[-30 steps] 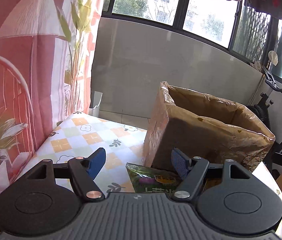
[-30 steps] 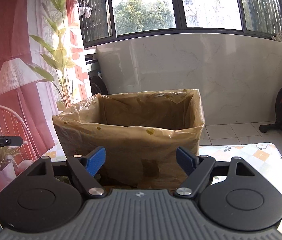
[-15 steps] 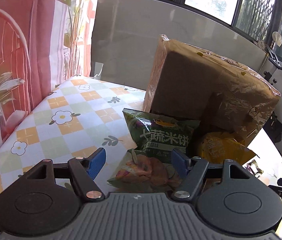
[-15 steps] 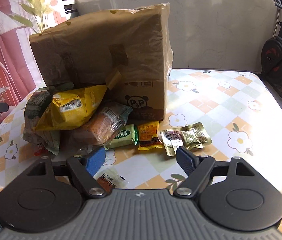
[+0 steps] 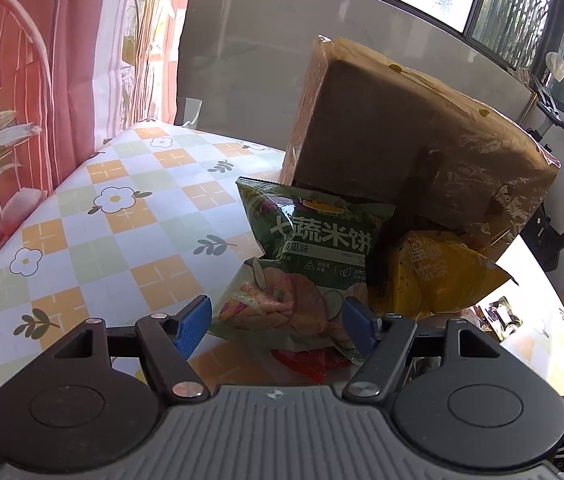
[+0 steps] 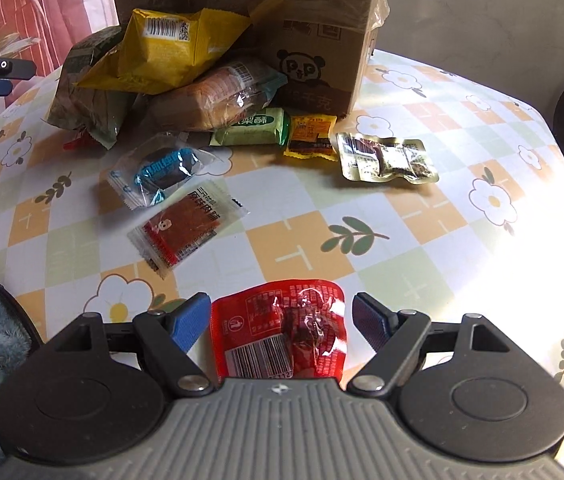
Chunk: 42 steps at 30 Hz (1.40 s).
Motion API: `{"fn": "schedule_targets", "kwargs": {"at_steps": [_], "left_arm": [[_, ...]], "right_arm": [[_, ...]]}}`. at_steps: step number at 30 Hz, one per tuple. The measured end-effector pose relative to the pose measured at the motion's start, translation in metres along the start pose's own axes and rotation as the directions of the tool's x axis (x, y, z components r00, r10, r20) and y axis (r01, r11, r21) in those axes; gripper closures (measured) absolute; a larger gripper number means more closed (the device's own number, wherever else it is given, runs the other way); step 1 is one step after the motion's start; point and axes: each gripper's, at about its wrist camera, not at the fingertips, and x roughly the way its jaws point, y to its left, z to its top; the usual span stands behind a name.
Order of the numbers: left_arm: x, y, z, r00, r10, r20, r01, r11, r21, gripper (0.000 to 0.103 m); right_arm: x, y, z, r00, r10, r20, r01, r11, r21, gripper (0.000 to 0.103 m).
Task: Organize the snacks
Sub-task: 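Reach the right gripper to the red sausage packet and close on it, then lift the green cracker bag with the left gripper while the right lifts the red packet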
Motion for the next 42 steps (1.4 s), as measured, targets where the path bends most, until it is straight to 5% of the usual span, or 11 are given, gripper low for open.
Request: {"fn": "schedule_targets", "kwargs": {"at_steps": [10, 18, 28, 35, 42], "left_arm": [[0.004, 0.003, 0.001, 1.0, 0.01, -0.012, -0.01, 1.0, -0.016, 0.03], [0.007, 0.004, 0.0, 1.0, 0.015, -0.022, -0.016, 0.999, -0.029, 0.03], [0.009, 0.004, -0.001, 0.999, 0.028, -0.025, -0.028, 0.999, -0.032, 0.03], [0.014, 0.007, 0.001, 0.999, 0.03, -0.024, -0.031, 0.999, -0.042, 0.031], [0.031, -0.003, 0.017, 0.998, -0.053, 0.018, 0.053, 0.999, 0.006, 0.029]], "right_arm": [[0.003, 0.008, -0.007, 0.999, 0.002, -0.041, -0.005, 0.997, -0.079, 0.024], [0.007, 0.003, 0.002, 0.999, 0.026, -0.022, -0.026, 0.999, -0.031, 0.037], [0.031, -0.002, 0.032, 0.993, 0.08, 0.086, -0.084, 0.996, 0.043, 0.066], [0.041, 0.009, 0.052, 0.983, 0.07, 0.167, -0.08, 0.995, 0.053, 0.068], [0.042, 0.009, 0.052, 0.982, 0.065, 0.176, -0.075, 0.996, 0.055, 0.068]]}}
